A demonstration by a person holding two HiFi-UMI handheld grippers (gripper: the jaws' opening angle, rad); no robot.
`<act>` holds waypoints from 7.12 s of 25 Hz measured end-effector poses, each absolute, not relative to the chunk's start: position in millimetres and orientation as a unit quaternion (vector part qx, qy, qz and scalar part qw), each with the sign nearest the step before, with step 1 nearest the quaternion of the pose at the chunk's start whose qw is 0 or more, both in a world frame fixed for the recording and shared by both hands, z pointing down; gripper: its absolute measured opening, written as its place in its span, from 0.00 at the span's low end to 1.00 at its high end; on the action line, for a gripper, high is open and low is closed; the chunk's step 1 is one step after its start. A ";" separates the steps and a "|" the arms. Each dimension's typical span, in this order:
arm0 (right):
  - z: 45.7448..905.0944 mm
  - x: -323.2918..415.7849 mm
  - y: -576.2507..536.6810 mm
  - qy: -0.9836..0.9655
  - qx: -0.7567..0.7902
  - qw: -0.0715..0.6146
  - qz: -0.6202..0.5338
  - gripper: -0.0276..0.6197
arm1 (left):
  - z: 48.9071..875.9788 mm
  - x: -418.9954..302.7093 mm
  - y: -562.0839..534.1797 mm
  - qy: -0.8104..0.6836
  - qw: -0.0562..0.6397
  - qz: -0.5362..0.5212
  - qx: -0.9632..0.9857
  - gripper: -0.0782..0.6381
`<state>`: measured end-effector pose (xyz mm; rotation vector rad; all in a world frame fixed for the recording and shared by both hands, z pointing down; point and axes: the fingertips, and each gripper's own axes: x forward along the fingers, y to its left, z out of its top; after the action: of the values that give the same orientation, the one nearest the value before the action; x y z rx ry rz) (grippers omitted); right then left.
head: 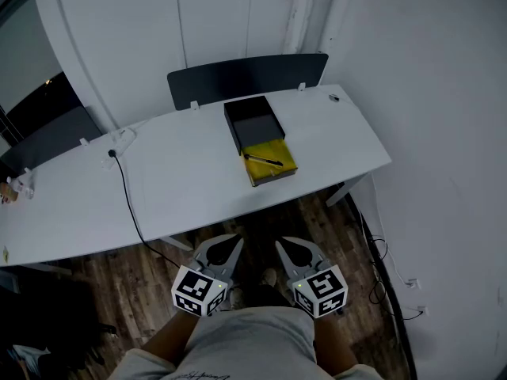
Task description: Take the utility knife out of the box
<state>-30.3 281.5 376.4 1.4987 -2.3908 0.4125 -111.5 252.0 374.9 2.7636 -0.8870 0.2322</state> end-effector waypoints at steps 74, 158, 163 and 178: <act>409.1 89.7 -58.2 -0.875 0.411 0.200 0.159 0.06 | 400.2 7.0 -74.0 -0.378 0.139 0.115 0.908 0.11; 659.2 60.7 -64.3 -0.786 0.199 0.568 0.145 0.30 | 550.7 -42.0 -92.0 -0.382 0.259 0.181 0.869 0.11; 659.9 60.5 -64.4 -0.785 0.191 0.569 0.153 0.29 | 553.4 -42.8 -92.9 -0.381 0.262 0.183 0.868 0.11; 659.7 61.8 -66.9 -0.781 0.188 0.576 0.153 0.24 | 554.5 -40.5 -92.4 -0.378 0.264 0.184 0.868 0.11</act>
<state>61.8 -66.9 659.7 0.4394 -1.8286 0.3583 -40.5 -92.4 554.5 2.3466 -1.0228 0.4980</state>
